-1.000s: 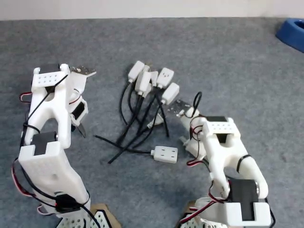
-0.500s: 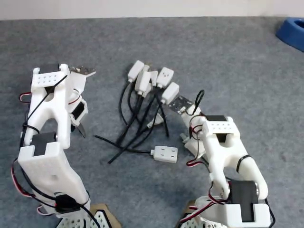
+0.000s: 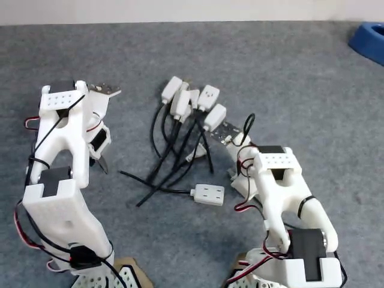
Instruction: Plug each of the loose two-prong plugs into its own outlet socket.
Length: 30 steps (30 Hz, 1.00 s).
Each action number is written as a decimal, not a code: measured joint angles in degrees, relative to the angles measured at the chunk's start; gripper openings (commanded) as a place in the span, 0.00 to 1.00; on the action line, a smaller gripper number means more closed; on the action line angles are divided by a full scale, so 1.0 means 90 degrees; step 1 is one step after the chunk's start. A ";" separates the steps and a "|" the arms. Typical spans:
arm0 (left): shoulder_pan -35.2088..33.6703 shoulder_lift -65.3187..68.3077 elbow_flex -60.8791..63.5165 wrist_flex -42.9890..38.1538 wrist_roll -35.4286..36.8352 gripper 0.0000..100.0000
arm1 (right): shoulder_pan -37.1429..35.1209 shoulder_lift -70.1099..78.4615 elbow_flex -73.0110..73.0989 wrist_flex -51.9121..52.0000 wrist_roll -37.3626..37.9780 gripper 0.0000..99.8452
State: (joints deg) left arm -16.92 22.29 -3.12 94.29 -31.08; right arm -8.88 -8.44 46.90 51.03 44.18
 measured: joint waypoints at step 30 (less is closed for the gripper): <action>0.1065 0.0000 -0.0869 0.0020 0.0703 0.18 | -0.0361 -0.3556 -0.1065 0.1719 -0.1211 0.01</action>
State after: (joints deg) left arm -7.34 22.29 -10.95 94.46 -24.75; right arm -12.13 -40.44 37.32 66.51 33.27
